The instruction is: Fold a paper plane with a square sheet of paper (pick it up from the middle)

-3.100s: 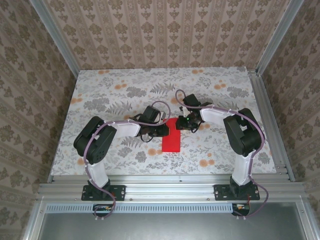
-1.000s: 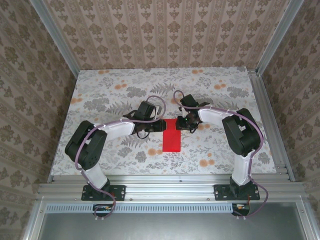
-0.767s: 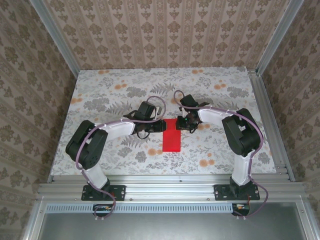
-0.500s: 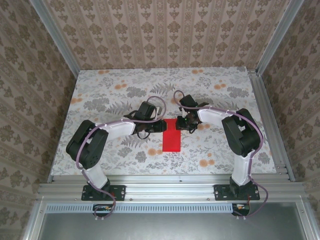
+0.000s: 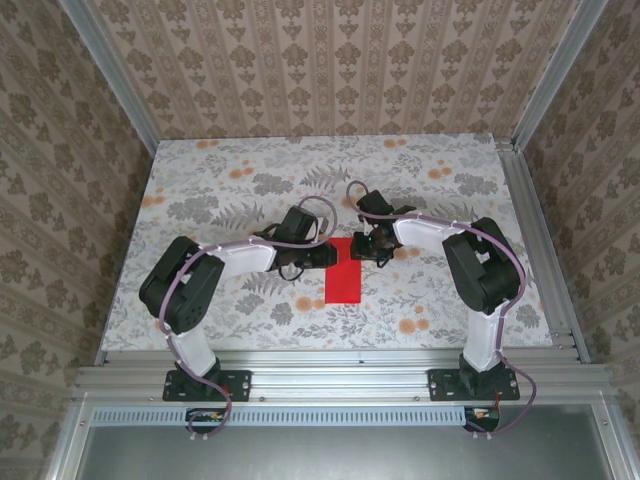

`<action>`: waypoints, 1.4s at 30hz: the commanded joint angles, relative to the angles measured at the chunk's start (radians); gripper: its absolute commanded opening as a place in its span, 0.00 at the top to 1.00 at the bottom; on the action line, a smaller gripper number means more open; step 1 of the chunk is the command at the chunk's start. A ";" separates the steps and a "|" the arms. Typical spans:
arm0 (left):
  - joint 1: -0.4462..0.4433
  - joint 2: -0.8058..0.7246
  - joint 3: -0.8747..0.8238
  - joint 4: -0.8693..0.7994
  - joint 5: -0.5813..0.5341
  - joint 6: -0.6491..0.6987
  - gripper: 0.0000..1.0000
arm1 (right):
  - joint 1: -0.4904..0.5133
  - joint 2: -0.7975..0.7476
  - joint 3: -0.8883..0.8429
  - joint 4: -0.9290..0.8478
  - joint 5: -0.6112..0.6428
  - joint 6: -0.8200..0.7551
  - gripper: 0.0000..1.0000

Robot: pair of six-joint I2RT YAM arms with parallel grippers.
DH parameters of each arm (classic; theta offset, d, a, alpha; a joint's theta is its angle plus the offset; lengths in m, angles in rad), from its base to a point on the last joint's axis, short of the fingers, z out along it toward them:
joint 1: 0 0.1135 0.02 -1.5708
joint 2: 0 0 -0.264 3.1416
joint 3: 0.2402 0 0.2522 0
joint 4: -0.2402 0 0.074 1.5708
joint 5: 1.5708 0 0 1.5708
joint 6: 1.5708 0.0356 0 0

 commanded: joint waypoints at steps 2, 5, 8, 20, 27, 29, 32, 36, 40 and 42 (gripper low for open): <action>-0.013 0.026 0.006 0.025 0.024 -0.025 0.73 | 0.011 0.042 -0.030 -0.024 0.044 0.029 0.66; -0.020 0.035 0.010 0.030 0.025 -0.028 0.73 | 0.011 0.042 -0.031 -0.030 0.052 0.032 0.66; -0.023 0.045 0.014 0.029 0.027 -0.030 0.74 | 0.011 0.038 -0.037 -0.031 0.055 0.034 0.66; -0.040 0.095 0.042 -0.063 -0.021 0.026 0.76 | 0.011 0.026 -0.043 -0.028 0.049 0.034 0.66; -0.049 0.129 0.069 -0.159 -0.079 0.064 0.77 | 0.011 0.009 -0.037 -0.032 0.041 0.032 0.66; -0.051 0.136 0.078 -0.191 -0.098 0.075 0.77 | 0.007 -0.007 -0.034 -0.035 0.038 0.028 0.65; -0.053 0.141 0.076 -0.202 -0.111 0.085 0.77 | -0.002 -0.039 -0.028 -0.053 0.035 0.013 0.61; -0.054 0.143 0.070 -0.213 -0.125 0.093 0.78 | -0.022 -0.120 -0.064 -0.036 -0.007 0.009 0.58; -0.056 0.148 0.070 -0.225 -0.140 0.103 0.78 | -0.030 -0.190 -0.109 -0.011 -0.100 0.022 0.59; -0.056 0.147 0.068 -0.228 -0.144 0.108 0.79 | -0.035 -0.215 -0.139 0.023 -0.162 0.049 0.63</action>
